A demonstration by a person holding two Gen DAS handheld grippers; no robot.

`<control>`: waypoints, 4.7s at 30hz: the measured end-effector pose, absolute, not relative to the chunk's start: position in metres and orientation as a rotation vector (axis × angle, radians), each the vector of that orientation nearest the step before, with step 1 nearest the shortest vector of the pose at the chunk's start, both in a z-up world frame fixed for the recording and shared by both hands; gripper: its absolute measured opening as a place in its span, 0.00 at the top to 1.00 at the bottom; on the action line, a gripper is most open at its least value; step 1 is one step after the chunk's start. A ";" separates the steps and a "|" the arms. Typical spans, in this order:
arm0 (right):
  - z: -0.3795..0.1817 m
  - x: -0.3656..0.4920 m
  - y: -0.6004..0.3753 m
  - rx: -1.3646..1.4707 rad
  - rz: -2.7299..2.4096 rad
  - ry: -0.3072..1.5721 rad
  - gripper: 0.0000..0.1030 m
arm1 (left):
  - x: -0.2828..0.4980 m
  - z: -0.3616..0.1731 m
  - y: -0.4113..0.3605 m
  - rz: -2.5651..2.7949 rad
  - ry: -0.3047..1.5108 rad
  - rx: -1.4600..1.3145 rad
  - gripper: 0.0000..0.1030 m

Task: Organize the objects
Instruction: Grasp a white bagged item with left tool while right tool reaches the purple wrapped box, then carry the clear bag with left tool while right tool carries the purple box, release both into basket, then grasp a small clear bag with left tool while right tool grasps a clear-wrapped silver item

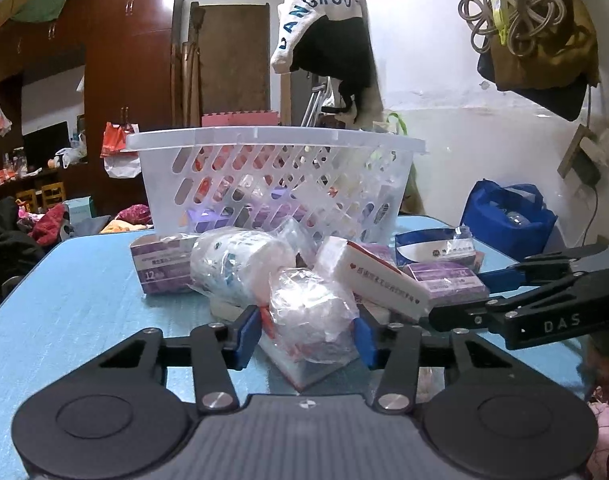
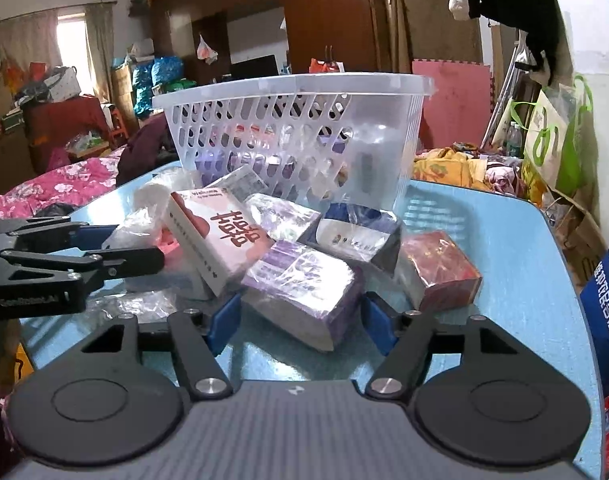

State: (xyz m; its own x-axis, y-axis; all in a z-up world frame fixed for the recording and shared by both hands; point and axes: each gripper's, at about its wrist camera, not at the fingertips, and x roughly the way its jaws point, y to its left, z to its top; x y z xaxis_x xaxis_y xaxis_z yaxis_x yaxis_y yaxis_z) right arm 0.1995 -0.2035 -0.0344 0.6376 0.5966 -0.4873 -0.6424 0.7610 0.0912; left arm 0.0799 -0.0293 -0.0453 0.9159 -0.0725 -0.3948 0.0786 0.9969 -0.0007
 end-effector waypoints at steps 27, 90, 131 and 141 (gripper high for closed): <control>-0.012 0.156 -0.228 0.005 0.717 0.278 0.45 | 0.048 -0.035 0.003 -0.089 0.275 -0.016 0.56; -0.034 0.211 -0.205 -0.091 0.649 0.480 0.34 | 0.068 -0.072 -0.065 -0.185 0.435 0.136 0.26; -0.030 0.213 -0.196 -0.217 0.670 0.518 0.68 | 0.057 -0.074 -0.057 -0.198 0.384 0.173 0.55; -0.020 0.201 -0.200 -0.230 0.693 0.487 0.48 | 0.057 -0.074 -0.056 -0.204 0.387 0.170 0.55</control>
State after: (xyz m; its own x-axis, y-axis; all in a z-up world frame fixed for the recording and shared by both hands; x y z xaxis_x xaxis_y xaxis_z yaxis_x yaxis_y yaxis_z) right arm 0.2011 -0.1999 -0.0204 0.6642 0.5546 -0.5013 -0.6596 0.7503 -0.0439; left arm 0.0570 -0.0563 -0.0741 0.9059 -0.1644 -0.3902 0.2289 0.9654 0.1248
